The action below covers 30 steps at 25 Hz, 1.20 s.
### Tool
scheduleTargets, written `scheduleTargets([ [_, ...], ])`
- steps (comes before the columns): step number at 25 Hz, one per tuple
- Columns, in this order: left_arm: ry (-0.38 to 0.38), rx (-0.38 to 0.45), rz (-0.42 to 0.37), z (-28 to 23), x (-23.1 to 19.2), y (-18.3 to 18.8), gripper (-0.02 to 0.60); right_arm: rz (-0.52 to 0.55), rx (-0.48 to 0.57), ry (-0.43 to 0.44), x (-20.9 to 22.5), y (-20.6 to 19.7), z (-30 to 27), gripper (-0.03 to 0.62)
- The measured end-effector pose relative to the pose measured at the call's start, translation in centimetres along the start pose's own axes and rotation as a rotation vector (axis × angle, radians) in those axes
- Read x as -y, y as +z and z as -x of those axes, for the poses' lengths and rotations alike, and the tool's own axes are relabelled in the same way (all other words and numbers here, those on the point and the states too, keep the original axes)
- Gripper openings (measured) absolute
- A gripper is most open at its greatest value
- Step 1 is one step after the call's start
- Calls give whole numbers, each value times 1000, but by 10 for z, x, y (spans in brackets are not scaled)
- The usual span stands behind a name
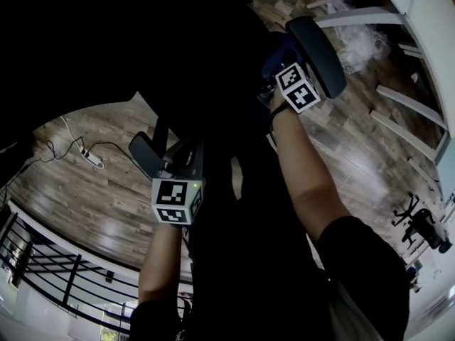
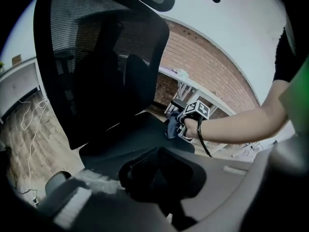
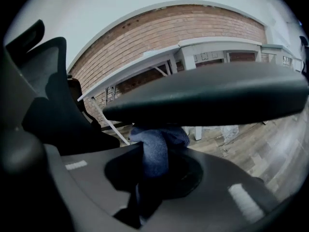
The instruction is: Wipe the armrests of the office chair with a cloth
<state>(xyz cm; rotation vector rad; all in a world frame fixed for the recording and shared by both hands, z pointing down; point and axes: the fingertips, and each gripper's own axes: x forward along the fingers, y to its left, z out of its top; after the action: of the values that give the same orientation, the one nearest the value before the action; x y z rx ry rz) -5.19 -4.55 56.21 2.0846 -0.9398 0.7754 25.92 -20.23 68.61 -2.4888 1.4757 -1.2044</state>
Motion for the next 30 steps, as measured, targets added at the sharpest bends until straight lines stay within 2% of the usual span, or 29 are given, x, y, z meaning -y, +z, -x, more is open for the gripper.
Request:
scheduleTargets([
  [5,-11,17,-9,13,-2,11,5,2,-6,31,-4,11,43,74],
  [8,-46,41,27,17,0,20,5,46,-8,62,-13,24,67,74],
  [11,-68,54,41,17,7,28,5,230,-23,78,-16,38,82,74],
  [14,-71,66,37,16,14,38,5,518,-110,90,-12,42,80,74],
  [17,-76,81,45,16,20,47,5,839,-176,167,-26,45,71,75],
  [19,-77,86,52,17,21,48,5,984,-178,224,-41,52,62,75],
  [21,-70,81,65,17,20,45,5,1046,-182,267,-57,59,51,75],
  [25,-59,91,104,15,22,50,5,1084,-224,346,-86,63,26,75],
  [30,-37,109,119,9,31,61,5,1221,-258,476,-120,53,4,75],
])
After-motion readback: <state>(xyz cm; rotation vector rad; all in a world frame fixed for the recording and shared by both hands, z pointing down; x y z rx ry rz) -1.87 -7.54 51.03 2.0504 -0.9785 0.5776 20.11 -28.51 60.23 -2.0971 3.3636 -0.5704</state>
